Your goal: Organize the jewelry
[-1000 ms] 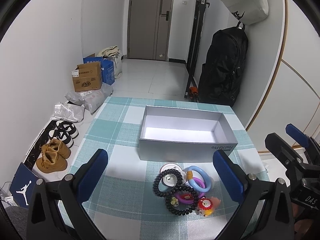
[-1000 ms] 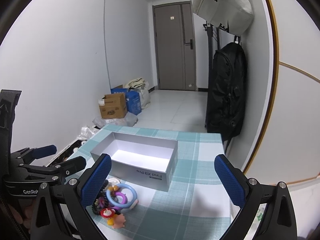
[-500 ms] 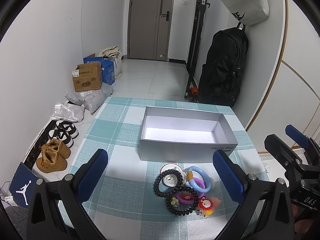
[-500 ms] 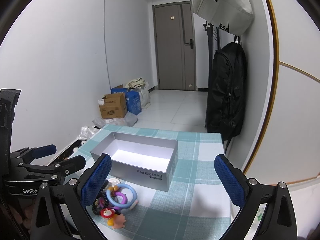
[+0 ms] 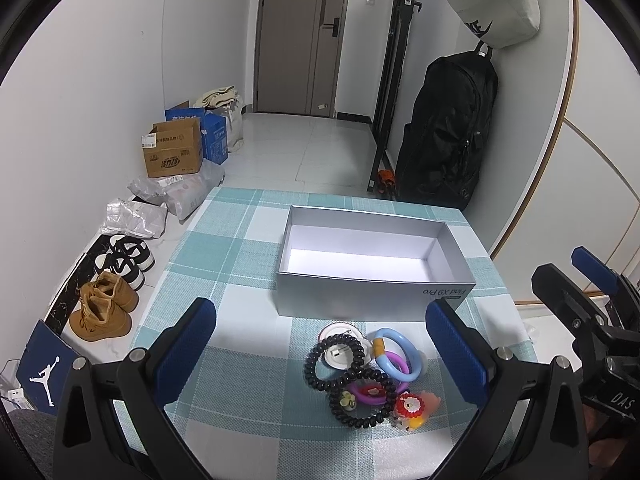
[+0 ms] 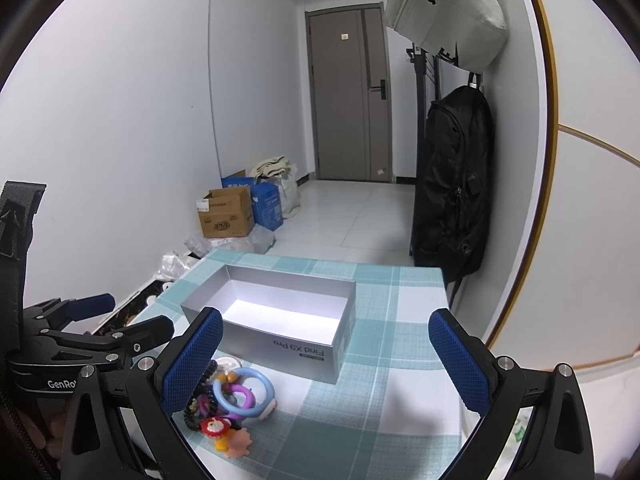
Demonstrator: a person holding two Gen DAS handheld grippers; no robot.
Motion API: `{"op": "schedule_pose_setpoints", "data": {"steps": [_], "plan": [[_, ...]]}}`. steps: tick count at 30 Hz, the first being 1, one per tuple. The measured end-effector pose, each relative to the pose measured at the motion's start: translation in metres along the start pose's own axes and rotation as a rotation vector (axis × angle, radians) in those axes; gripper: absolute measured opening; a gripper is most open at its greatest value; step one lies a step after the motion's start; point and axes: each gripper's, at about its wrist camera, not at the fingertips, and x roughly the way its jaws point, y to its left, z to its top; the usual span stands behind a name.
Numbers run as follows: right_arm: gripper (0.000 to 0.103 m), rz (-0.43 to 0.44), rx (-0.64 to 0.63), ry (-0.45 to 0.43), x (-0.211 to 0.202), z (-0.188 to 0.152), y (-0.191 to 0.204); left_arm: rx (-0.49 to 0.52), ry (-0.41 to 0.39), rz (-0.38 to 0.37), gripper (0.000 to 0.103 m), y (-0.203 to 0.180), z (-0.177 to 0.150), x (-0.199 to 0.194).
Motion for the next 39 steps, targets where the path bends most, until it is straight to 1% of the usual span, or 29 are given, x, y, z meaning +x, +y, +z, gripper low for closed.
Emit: {"op": "schedule_pose_setpoints", "data": {"steps": [6, 12, 18, 25, 26, 27, 28, 30, 31, 33, 34, 35, 36, 39], "plan": [[0.103, 0.002, 0.007, 0.003, 0.000, 0.000, 0.000, -0.008, 0.025, -0.015, 0.102, 0.002, -0.004, 0.005], [0.103, 0.006, 0.018, 0.013, 0.004, 0.001, -0.002, -0.021, 0.081, -0.055, 0.102, 0.007, -0.008, 0.013], [0.103, 0.007, 0.037, 0.037, 0.013, 0.000, -0.004, -0.047, 0.154, -0.090, 0.102, 0.012, -0.013, 0.025], [0.103, 0.017, 0.058, 0.061, 0.023, -0.001, -0.008, -0.089, 0.264, -0.168, 0.101, 0.024, -0.019, 0.044], [0.103, 0.020, 0.059, 0.064, 0.024, 0.000, -0.008, -0.108, 0.298, -0.200, 0.100, 0.027, -0.020, 0.050], [0.103, 0.024, 0.061, 0.067, 0.026, 0.000, -0.008, -0.121, 0.314, -0.215, 0.098, 0.029, -0.021, 0.052], [0.103, 0.026, 0.064, 0.069, 0.027, 0.000, -0.009, -0.138, 0.333, -0.233, 0.094, 0.031, -0.022, 0.056], [0.103, 0.032, 0.074, 0.075, 0.030, 0.000, -0.010, -0.166, 0.368, -0.260, 0.092, 0.034, -0.023, 0.062], [0.103, 0.036, 0.081, 0.079, 0.031, 0.000, -0.010, -0.175, 0.376, -0.263, 0.092, 0.035, -0.024, 0.064], [0.103, 0.041, 0.092, 0.086, 0.034, 0.000, -0.012, -0.207, 0.396, -0.293, 0.091, 0.038, -0.024, 0.069], [0.103, 0.043, 0.098, 0.088, 0.035, 0.001, -0.013, -0.224, 0.406, -0.314, 0.088, 0.040, -0.024, 0.071], [0.103, 0.045, 0.104, 0.091, 0.036, 0.001, -0.014, -0.234, 0.415, -0.329, 0.081, 0.040, -0.024, 0.072], [0.103, 0.047, 0.110, 0.092, 0.036, 0.001, -0.015, -0.246, 0.432, -0.343, 0.078, 0.041, -0.025, 0.075], [0.103, 0.052, 0.122, 0.097, 0.037, 0.000, -0.017, -0.246, 0.428, -0.351, 0.077, 0.039, -0.023, 0.076]]}}
